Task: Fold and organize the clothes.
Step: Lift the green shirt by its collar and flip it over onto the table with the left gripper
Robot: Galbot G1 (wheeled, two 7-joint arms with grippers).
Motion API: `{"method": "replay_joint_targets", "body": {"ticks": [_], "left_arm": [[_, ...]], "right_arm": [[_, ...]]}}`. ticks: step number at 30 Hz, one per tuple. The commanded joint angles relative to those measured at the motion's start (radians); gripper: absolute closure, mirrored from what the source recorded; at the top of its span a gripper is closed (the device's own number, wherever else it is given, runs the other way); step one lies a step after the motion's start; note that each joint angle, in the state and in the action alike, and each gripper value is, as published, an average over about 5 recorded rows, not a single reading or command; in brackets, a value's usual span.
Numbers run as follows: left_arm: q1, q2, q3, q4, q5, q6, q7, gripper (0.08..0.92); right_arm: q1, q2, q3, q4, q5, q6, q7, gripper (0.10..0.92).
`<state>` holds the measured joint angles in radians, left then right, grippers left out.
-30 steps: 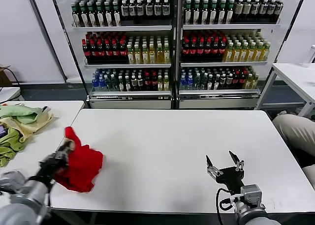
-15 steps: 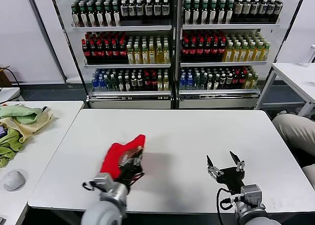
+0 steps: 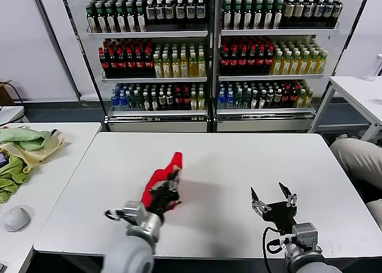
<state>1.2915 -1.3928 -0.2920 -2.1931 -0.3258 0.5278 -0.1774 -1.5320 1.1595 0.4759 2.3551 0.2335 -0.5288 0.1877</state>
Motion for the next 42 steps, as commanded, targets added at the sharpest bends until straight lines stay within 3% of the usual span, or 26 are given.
{"method": "replay_joint_targets", "body": {"ticks": [1, 5, 8, 11, 14, 17, 21, 26, 35, 42], "left_arm": [[0.146, 0.457, -0.646, -0.115, -0.040, 0.057, 0.122, 0.891], [0.173, 0.542, -0.766, -0.107, -0.117, 0.058, 0.133, 0.891], [0.139, 0.514, -0.674, -0.147, -0.084, 0.058, 0.135, 0.891], [0.121, 0.393, -0.447, -0.185, 0.040, 0.058, 0.147, 0.891], [0.131, 0.211, -0.200, -0.171, 0.216, 0.055, 0.157, 0.891], [0.149, 0.050, 0.013, -0.087, 0.342, 0.022, 0.133, 0.891], [0.132, -0.075, 0.173, 0.087, 0.426, -0.077, 0.080, 0.891], [0.065, -0.137, 0.198, 0.159, 0.435, -0.099, 0.043, 0.891], [-0.112, -0.211, 0.137, 0.198, 0.320, -0.086, -0.123, 0.891], [-0.117, -0.206, 0.157, 0.157, 0.244, -0.139, -0.062, 0.867]], "right_arm": [[0.004, 0.001, 0.000, -0.005, 0.002, 0.002, -0.002, 0.203], [0.012, 0.000, -0.005, -0.013, 0.002, 0.003, -0.003, 0.203], [0.017, 0.000, -0.011, -0.013, 0.002, 0.002, -0.003, 0.203], [0.013, 0.001, -0.008, -0.010, 0.002, 0.002, -0.002, 0.203], [0.001, -0.001, 0.005, -0.007, 0.002, 0.002, -0.002, 0.203], [-0.008, -0.001, 0.013, -0.005, 0.001, 0.002, -0.003, 0.203], [-0.014, 0.002, 0.011, 0.000, -0.001, 0.002, -0.002, 0.203], [-0.024, -0.001, 0.021, 0.008, -0.001, 0.002, -0.003, 0.203], [-0.011, 0.000, 0.016, 0.003, -0.001, 0.001, -0.004, 0.203], [0.015, 0.000, 0.015, -0.014, 0.001, 0.001, -0.006, 0.203]]}}
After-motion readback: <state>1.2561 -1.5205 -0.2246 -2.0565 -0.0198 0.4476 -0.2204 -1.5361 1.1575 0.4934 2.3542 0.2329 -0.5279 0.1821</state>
